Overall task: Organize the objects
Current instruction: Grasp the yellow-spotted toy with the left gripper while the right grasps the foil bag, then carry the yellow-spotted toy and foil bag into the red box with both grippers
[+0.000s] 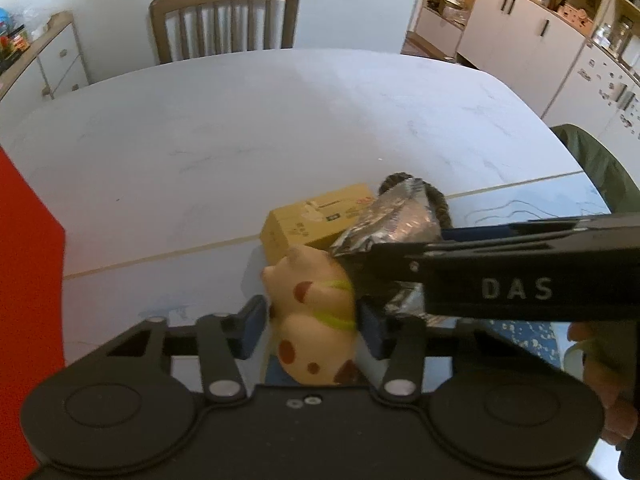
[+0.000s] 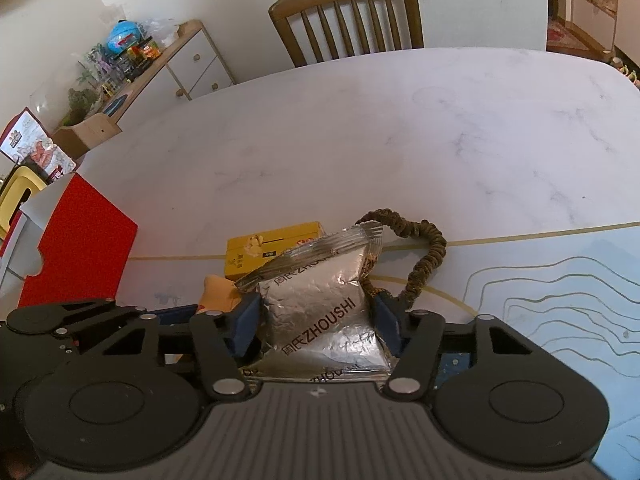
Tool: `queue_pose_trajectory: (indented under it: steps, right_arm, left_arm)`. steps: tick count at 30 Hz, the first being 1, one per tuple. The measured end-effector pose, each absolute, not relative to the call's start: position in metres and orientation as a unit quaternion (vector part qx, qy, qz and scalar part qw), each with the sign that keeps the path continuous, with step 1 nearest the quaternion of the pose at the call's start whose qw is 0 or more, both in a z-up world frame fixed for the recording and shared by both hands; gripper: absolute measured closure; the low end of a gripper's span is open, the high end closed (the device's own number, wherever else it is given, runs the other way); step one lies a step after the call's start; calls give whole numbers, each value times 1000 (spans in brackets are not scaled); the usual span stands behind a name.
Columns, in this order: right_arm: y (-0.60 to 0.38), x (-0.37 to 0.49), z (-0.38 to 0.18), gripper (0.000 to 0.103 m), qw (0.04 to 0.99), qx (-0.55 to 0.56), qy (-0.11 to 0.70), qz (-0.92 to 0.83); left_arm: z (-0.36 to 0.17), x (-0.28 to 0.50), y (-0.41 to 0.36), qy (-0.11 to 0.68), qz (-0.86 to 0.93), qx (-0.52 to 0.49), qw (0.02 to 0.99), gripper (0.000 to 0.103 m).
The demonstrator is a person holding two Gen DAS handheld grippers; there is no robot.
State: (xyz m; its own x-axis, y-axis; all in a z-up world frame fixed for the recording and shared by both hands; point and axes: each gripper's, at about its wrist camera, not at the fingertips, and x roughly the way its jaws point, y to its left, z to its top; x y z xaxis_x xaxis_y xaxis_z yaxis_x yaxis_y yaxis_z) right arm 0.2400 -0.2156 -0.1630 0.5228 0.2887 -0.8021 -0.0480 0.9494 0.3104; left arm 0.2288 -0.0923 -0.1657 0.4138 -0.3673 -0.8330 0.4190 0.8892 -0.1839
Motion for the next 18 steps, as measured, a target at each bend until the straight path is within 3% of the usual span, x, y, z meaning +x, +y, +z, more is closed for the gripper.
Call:
queue_pose_trajectory:
  steps: [8, 18]
  right_arm:
    - [-216, 231, -158, 52, 865, 120, 479, 88]
    - [-215, 208, -139, 53, 870, 130, 467, 95]
  left_arm:
    - [-160, 223, -90, 482, -232, 25, 844, 59]
    - [-142, 209, -70, 473, -233, 11, 850, 59]
